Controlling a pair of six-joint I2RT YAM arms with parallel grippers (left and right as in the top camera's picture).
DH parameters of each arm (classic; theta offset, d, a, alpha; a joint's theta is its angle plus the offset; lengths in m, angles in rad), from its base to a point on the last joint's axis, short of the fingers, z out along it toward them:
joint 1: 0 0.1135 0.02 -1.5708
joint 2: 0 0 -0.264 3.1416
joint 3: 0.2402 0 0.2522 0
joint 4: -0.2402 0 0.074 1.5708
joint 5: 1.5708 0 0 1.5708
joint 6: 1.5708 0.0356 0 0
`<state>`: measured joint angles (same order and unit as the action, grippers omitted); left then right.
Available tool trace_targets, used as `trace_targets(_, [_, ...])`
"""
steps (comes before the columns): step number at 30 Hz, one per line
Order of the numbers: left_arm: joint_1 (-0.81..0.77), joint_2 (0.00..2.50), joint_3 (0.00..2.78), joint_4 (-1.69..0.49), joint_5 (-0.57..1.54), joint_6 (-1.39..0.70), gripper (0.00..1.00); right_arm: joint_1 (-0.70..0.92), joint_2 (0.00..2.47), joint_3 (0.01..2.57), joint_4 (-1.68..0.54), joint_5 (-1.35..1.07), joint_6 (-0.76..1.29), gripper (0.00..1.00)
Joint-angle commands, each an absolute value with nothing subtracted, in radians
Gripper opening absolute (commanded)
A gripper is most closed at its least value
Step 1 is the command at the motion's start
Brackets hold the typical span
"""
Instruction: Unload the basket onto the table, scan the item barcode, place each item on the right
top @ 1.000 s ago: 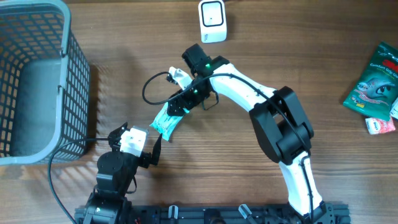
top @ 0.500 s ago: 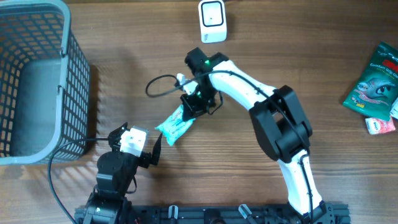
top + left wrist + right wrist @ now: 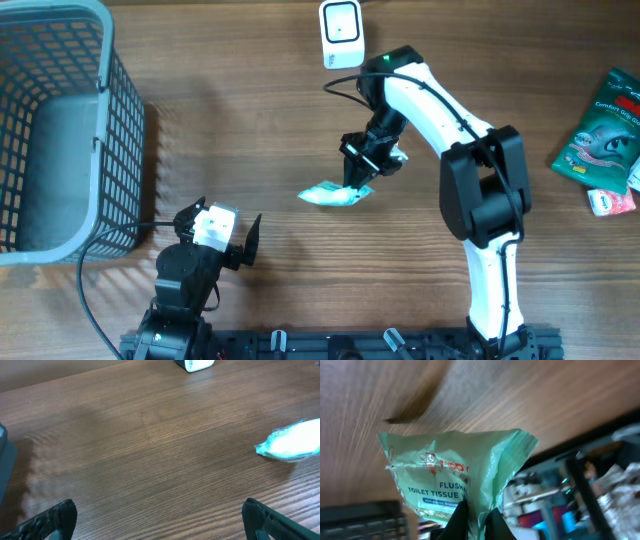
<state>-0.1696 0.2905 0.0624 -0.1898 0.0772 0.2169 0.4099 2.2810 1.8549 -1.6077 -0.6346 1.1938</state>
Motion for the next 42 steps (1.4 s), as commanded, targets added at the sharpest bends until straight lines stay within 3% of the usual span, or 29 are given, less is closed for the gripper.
trace_targets(1, [-0.165, 0.287, 0.057, -0.189, 0.089, 0.229, 1.00, 0.416, 2.263, 1.850, -1.612, -0.730, 1.402, 0.04])
trace_targets(5, [-0.165, 0.287, 0.057, -0.189, 0.089, 0.229, 1.00, 0.413, 2.263, 1.850, -1.612, -0.730, 1.565, 0.05])
trace_targets(9, [-0.165, 0.287, 0.057, -0.189, 0.089, 0.229, 1.00, 0.419, 2.263, 1.850, -1.612, -0.820, 1.568, 0.05])
trace_targets(14, [-0.165, 0.287, 0.057, -0.189, 0.089, 0.229, 1.00, 0.440, 2.263, 1.850, -1.612, -0.961, 1.391, 0.05])
trace_targets(19, [-0.165, 0.287, 0.057, -0.189, 0.089, 0.229, 1.00, 0.432, 2.263, 1.850, -1.611, -1.213, 0.999, 0.05])
trace_targets(27, [-0.165, 0.287, 0.057, -0.189, 0.089, 0.229, 1.00, 0.339, 2.263, 1.850, -1.611, -1.188, 0.933, 0.05])
trace_targets(32, [-0.165, 0.287, 0.057, -0.189, 0.089, 0.229, 1.00, 0.233, 2.263, 1.850, -1.611, -1.155, 0.706, 0.05])
trace_targets(37, [-0.165, 0.287, 0.057, -0.189, 0.089, 0.229, 1.00, 0.163, 2.263, 1.850, -1.611, -1.119, 0.763, 0.05])
trace_targets(42, [-0.165, 0.287, 0.057, -0.189, 0.089, 0.229, 1.00, 0.091, 2.263, 1.850, -1.611, -0.991, 1.259, 0.06])
